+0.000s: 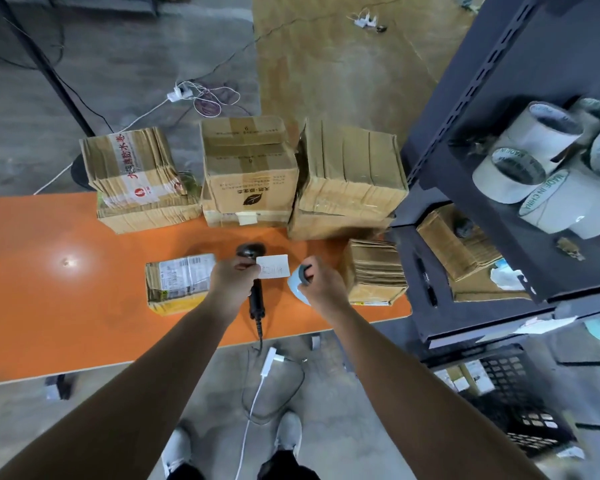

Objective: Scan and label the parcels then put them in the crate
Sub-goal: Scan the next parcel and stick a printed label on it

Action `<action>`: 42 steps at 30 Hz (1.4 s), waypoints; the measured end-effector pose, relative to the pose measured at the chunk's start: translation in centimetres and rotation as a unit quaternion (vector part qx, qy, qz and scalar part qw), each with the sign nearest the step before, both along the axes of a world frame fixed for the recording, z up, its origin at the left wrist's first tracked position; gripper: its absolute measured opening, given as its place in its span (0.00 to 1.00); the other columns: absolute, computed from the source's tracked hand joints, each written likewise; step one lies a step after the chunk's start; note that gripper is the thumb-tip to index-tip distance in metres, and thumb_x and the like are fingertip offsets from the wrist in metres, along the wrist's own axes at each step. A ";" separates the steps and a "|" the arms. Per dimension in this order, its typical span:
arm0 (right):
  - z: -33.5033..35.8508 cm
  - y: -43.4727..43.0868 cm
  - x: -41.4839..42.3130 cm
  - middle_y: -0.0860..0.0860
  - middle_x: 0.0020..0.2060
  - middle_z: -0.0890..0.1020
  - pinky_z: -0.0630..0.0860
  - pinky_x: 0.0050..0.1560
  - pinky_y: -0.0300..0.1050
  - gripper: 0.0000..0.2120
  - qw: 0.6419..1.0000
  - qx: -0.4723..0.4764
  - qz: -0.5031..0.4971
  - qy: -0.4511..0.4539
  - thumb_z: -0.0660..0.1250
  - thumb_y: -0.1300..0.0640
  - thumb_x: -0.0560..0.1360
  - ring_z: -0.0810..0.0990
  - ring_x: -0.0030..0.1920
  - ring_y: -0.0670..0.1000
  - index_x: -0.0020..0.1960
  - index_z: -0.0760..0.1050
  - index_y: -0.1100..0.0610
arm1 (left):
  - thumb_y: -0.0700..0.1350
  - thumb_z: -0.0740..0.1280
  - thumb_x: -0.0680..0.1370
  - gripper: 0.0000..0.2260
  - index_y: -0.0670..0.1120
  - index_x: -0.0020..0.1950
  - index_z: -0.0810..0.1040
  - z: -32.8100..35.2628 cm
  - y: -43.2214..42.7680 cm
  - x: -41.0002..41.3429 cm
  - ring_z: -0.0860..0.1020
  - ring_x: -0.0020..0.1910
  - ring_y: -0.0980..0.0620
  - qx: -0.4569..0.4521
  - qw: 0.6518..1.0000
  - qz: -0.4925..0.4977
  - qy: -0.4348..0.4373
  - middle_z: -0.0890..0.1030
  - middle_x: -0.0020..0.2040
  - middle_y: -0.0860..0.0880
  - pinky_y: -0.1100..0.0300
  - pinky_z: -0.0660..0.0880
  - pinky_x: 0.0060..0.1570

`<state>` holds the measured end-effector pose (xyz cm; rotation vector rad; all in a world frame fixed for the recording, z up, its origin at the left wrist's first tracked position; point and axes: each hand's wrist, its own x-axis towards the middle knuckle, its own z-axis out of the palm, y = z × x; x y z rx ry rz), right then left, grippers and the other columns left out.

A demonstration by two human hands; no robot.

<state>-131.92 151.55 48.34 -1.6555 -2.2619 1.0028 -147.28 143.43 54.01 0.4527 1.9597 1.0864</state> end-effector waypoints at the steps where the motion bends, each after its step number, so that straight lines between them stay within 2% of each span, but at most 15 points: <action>1: -0.1 -0.1 -0.1 0.51 0.51 0.83 0.78 0.52 0.50 0.17 1.000 -0.006 -0.004 0.006 0.73 0.59 0.71 0.81 0.52 0.52 0.58 0.75 0.53 | 0.37 0.68 0.77 0.04 0.41 0.51 0.80 -0.1 -0.2 0.0 0.75 0.36 0.47 -0.001 1.000 0.003 -0.005 0.79 0.41 0.42 0.55 0.74 0.40; 5: -0.2 -0.5 -0.3 0.49 0.51 0.83 0.78 0.52 0.48 0.13 0.999 -0.021 -0.013 0.035 0.72 0.56 0.73 0.81 0.51 0.51 0.57 0.76 0.52 | 0.36 0.69 0.75 0.06 0.39 0.51 0.82 -0.1 -0.9 -0.6 0.73 0.32 0.49 -0.006 1.000 0.013 -0.018 0.78 0.36 0.43 0.59 0.72 0.33; 7: 0.4 -0.5 -0.4 0.50 0.54 0.83 0.77 0.52 0.46 0.10 0.999 -0.014 -0.020 0.035 0.67 0.54 0.78 0.81 0.54 0.51 0.59 0.76 0.54 | 0.36 0.69 0.75 0.06 0.38 0.51 0.82 0.1 -1.3 -1.0 0.73 0.31 0.50 -0.004 1.000 0.015 -0.022 0.78 0.35 0.44 0.60 0.72 0.32; 11: 2.2 -0.9 -2.0 0.51 0.54 0.83 0.75 0.54 0.46 0.13 0.998 -0.010 -0.003 0.060 0.59 0.52 0.83 0.80 0.54 0.52 0.60 0.78 0.56 | 0.36 0.68 0.76 0.05 0.41 0.50 0.81 1.0 -2.1 -2.5 0.74 0.32 0.52 0.005 0.999 0.023 -0.024 0.78 0.35 0.46 0.61 0.73 0.35; 15: 3.7 -1.4 -5.2 0.51 0.50 0.84 0.78 0.54 0.51 0.13 0.991 -0.053 0.007 0.126 0.60 0.50 0.82 0.82 0.51 0.52 0.55 0.79 0.57 | 0.37 0.69 0.75 0.06 0.40 0.51 0.83 1.8 -2.7 -4.9 0.74 0.31 0.50 0.015 0.999 0.029 -0.006 0.78 0.33 0.45 0.57 0.75 0.39; 18: 4.5 -1.8 -7.8 0.52 0.47 0.84 0.79 0.55 0.55 0.10 0.982 -0.073 0.016 0.176 0.64 0.52 0.81 0.83 0.50 0.53 0.51 0.78 0.58 | 0.37 0.69 0.75 0.06 0.43 0.50 0.82 2.6 -3.3 -6.8 0.74 0.32 0.50 0.029 0.998 0.052 -0.012 0.78 0.35 0.46 0.56 0.74 0.40; 22: 5.5 -2.6 -10.6 0.48 0.40 0.82 0.81 0.52 0.56 0.05 0.973 -0.080 0.026 0.217 0.66 0.54 0.80 0.83 0.41 0.51 0.48 0.76 0.55 | 0.36 0.68 0.75 0.05 0.42 0.48 0.82 3.3 -4.0 -8.9 0.72 0.31 0.51 0.054 0.996 0.067 -0.022 0.77 0.34 0.46 0.61 0.70 0.34; 24: 5.6 -2.9 -11.5 0.46 0.39 0.81 0.81 0.52 0.54 0.04 0.974 -0.080 0.034 0.208 0.66 0.54 0.80 0.83 0.41 0.51 0.49 0.77 0.55 | 0.36 0.69 0.75 0.04 0.42 0.47 0.82 3.4 -4.4 -9.6 0.72 0.32 0.51 0.059 0.995 0.069 -0.028 0.78 0.35 0.46 0.61 0.70 0.34; 27: 5.3 -3.1 -12.5 0.48 0.42 0.82 0.81 0.52 0.54 0.05 0.979 -0.076 0.019 0.191 0.67 0.53 0.79 0.83 0.45 0.53 0.50 0.77 0.54 | 0.36 0.69 0.75 0.04 0.42 0.47 0.82 3.0 -5.0 -10.3 0.72 0.32 0.50 0.057 0.995 0.067 -0.039 0.78 0.35 0.46 0.60 0.71 0.35; 29: 5.0 -3.2 -12.9 0.51 0.44 0.83 0.81 0.50 0.49 0.06 0.982 -0.081 0.015 0.173 0.66 0.53 0.79 0.83 0.45 0.53 0.52 0.78 0.55 | 0.36 0.69 0.75 0.04 0.41 0.48 0.82 2.5 -5.2 -10.7 0.72 0.32 0.50 0.054 0.995 0.070 -0.050 0.77 0.34 0.46 0.60 0.71 0.35; 31: 5.0 -3.4 -13.2 0.52 0.43 0.84 0.78 0.44 0.44 0.05 0.981 -0.099 0.018 0.168 0.64 0.54 0.80 0.84 0.43 0.53 0.49 0.77 0.54 | 0.35 0.69 0.75 0.04 0.40 0.48 0.82 2.1 -5.3 -10.8 0.71 0.31 0.50 0.046 0.995 0.073 -0.056 0.77 0.33 0.45 0.60 0.70 0.34; 35: 5.0 -3.7 -13.7 0.48 0.38 0.81 0.74 0.36 0.33 0.06 0.967 -0.155 -0.025 0.202 0.63 0.58 0.81 0.80 0.37 0.45 0.45 0.76 0.53 | 0.36 0.70 0.74 0.04 0.41 0.48 0.83 1.0 -5.2 -11.3 0.71 0.30 0.51 0.029 0.995 0.075 -0.058 0.78 0.34 0.45 0.60 0.70 0.32; 37: 4.7 -3.8 -13.7 0.47 0.39 0.80 0.74 0.37 0.33 0.06 0.966 -0.161 -0.028 0.200 0.63 0.58 0.80 0.79 0.37 0.44 0.44 0.76 0.53 | 0.36 0.69 0.74 0.04 0.42 0.47 0.83 0.6 -5.2 -11.5 0.72 0.30 0.51 0.027 0.995 0.074 -0.062 0.78 0.33 0.45 0.60 0.71 0.33; 39: 4.2 -4.0 -13.8 0.47 0.38 0.81 0.75 0.41 0.38 0.04 0.974 -0.141 -0.012 0.176 0.65 0.58 0.79 0.80 0.39 0.46 0.48 0.77 0.55 | 0.35 0.70 0.74 0.04 0.42 0.44 0.82 0.2 -5.2 -11.4 0.71 0.30 0.51 0.023 0.995 0.070 -0.071 0.77 0.31 0.47 0.59 0.70 0.33; 42: 3.4 -4.1 -13.9 0.49 0.40 0.82 0.72 0.42 0.39 0.09 0.988 -0.111 0.018 0.108 0.65 0.55 0.79 0.80 0.44 0.49 0.54 0.79 0.59 | 0.35 0.71 0.71 0.08 0.46 0.33 0.81 -0.7 -5.4 -11.4 0.70 0.29 0.50 -0.008 0.997 0.041 -0.061 0.74 0.22 0.52 0.58 0.67 0.35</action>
